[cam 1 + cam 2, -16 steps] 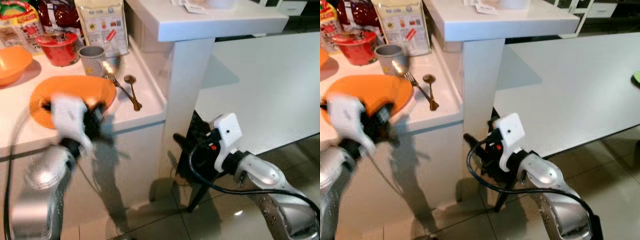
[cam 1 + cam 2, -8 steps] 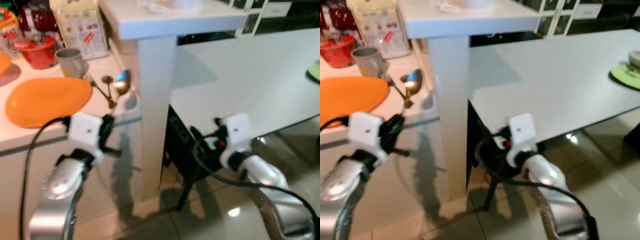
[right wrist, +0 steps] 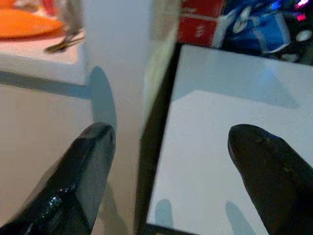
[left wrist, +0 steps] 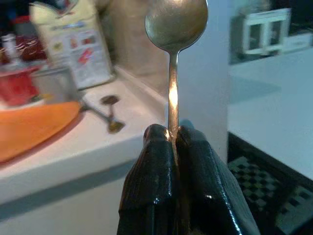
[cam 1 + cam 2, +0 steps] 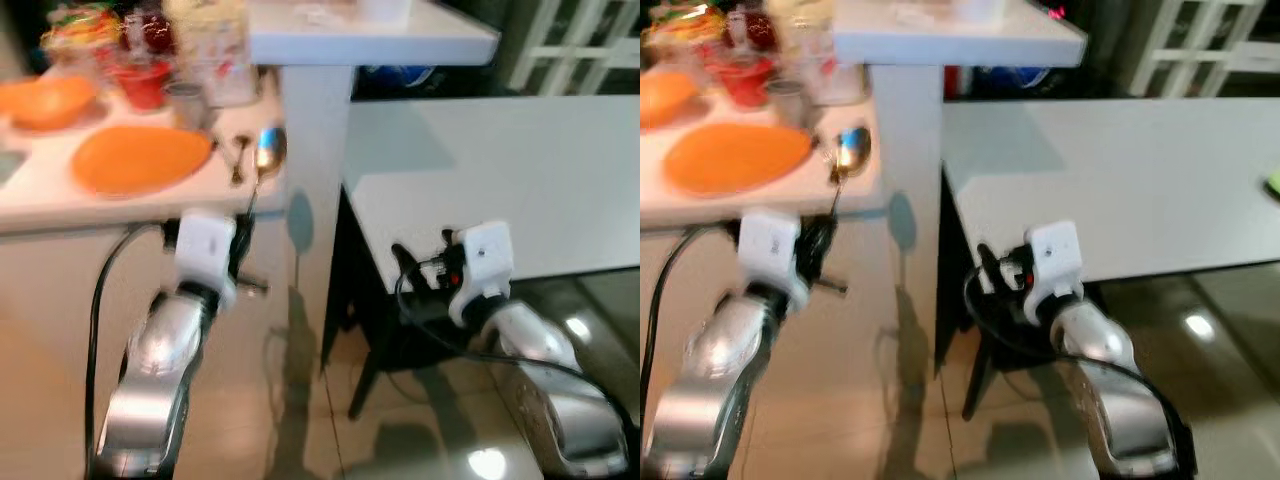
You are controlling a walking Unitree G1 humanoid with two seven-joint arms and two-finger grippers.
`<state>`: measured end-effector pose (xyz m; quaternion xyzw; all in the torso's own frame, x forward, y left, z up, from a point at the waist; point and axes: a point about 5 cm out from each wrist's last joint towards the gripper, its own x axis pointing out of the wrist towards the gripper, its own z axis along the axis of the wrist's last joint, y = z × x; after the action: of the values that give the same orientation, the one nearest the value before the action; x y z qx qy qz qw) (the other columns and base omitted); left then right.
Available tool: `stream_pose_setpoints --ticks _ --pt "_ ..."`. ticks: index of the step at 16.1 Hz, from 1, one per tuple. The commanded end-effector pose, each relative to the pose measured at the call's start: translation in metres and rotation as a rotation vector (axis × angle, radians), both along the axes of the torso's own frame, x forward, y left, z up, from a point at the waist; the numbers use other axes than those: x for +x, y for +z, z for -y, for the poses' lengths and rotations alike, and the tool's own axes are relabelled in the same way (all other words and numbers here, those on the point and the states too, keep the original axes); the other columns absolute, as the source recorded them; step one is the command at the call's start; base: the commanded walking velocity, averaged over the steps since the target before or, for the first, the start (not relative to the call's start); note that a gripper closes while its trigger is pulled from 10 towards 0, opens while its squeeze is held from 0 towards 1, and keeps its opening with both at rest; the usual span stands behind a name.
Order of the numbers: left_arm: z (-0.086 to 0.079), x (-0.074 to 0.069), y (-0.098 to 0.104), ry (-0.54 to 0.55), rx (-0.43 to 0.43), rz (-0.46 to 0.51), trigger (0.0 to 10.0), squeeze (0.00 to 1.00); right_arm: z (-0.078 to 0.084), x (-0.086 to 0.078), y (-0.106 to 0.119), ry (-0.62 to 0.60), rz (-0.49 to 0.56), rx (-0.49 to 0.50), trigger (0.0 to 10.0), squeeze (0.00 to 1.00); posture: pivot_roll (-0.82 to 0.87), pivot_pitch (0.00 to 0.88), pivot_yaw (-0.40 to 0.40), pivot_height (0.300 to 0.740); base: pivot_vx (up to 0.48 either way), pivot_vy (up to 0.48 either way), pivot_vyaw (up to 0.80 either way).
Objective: Setting the table
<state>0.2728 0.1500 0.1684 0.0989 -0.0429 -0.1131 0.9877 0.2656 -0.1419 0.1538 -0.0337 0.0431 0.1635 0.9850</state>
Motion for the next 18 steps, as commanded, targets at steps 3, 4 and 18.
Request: stream_pose_setpoints --ticks 3,4,18 --pt "0.006 0.015 -0.009 0.02 0.03 -0.035 10.0 0.0 0.013 0.009 0.005 -0.095 0.041 -0.014 10.0 0.0 -0.01 0.006 0.004 0.74 0.0 -0.45 0.8" --pt "0.008 0.023 -0.008 0.027 0.008 -0.041 10.0 0.0 0.017 0.01 0.006 -0.135 0.05 -0.017 10.0 0.0 -0.01 0.003 0.006 0.74 0.0 -0.446 0.8" --pt "0.017 0.034 -0.011 0.021 0.003 -0.019 10.0 0.0 0.022 0.012 0.004 -0.241 0.051 0.015 10.0 0.0 -0.04 0.0 0.016 0.74 0.0 -0.467 0.51"
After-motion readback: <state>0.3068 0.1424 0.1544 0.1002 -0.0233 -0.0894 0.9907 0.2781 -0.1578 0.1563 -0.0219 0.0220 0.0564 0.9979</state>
